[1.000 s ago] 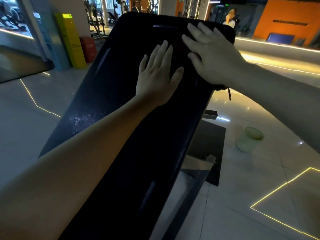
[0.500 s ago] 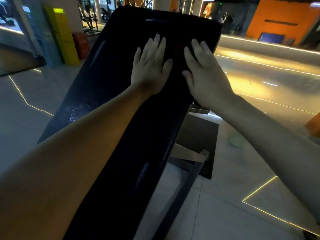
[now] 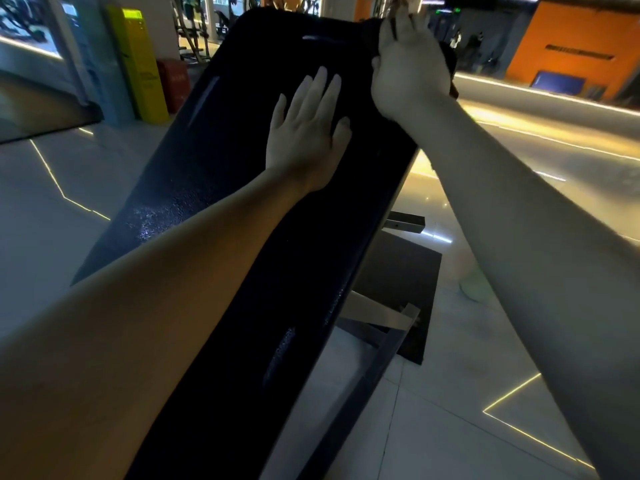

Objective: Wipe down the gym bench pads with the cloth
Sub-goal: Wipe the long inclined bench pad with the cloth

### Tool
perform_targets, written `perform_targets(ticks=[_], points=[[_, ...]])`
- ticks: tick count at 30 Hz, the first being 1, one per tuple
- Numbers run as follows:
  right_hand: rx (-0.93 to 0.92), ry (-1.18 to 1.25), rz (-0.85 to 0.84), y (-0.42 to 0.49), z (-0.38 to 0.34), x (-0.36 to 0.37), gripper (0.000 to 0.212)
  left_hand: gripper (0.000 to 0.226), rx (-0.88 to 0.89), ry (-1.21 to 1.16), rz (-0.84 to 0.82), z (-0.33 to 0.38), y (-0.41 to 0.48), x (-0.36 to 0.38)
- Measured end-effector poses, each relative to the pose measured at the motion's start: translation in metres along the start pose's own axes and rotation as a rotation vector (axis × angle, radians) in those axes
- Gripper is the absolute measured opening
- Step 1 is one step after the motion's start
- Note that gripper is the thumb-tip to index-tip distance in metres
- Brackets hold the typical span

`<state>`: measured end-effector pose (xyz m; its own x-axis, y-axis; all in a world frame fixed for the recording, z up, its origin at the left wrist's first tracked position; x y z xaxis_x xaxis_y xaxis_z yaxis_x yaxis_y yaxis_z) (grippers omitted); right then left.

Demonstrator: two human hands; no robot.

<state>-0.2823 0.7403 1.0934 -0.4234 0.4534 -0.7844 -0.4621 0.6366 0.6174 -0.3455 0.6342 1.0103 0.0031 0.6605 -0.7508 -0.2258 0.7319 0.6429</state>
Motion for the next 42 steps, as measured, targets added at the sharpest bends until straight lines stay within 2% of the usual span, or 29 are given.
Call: perform_targets(ticks=[5, 10, 13, 17, 20, 23, 30, 33, 37, 42], points=[[-0.084, 0.075, -0.090, -0.084, 0.010, -0.007, 0.054, 0.061, -0.039, 0.008, -0.072, -0.002, -0.016, 0.003], [-0.191, 0.187, -0.078, -0.144, 0.015, 0.001, 0.051, 0.085, 0.035, -0.026, -0.075, -0.002, -0.043, 0.004], [-0.192, 0.150, -0.036, -0.130, 0.016, 0.000, 0.050, 0.084, 0.026, -0.017, -0.054, -0.003, -0.044, 0.006], [-0.072, 0.067, 0.029, -0.072, 0.015, -0.007, 0.051, 0.081, 0.018, -0.007, -0.031, -0.005, -0.043, 0.007], [-0.031, 0.037, 0.016, -0.036, 0.015, -0.010, 0.050, 0.081, 0.022, -0.014, -0.027, -0.004, -0.042, 0.006], [-0.027, 0.046, -0.011, -0.036, 0.014, -0.008, 0.049, 0.082, 0.008, -0.018, -0.031, -0.004, -0.043, 0.005], [-0.101, 0.283, -0.038, -0.160, -0.003, 0.007, 0.050, 0.083, 0.038, -0.064, -0.054, -0.005, -0.059, 0.005], [-0.124, 0.276, -0.022, -0.185, -0.004, 0.014, 0.051, 0.080, 0.080, -0.053, -0.046, -0.003, -0.072, 0.003], [-0.131, 0.164, 0.018, -0.149, -0.004, 0.006, 0.050, 0.077, 0.046, -0.033, -0.022, -0.004, -0.073, 0.004], [-0.038, 0.056, 0.023, -0.051, 0.017, -0.012, 0.050, 0.077, 0.031, -0.009, -0.026, -0.003, -0.074, 0.005]])
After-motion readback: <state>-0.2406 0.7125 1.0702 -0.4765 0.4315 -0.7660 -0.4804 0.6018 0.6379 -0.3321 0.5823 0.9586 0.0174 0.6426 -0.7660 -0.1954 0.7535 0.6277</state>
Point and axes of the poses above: each hand's wrist, its own y-axis towards the middle knuckle, its own x-axis out of the palm, z = x × y, the point moved 7 cm from there along y, towards the middle knuckle, and after that the axes turned 11 degrees about x, right-handed, at the moved point
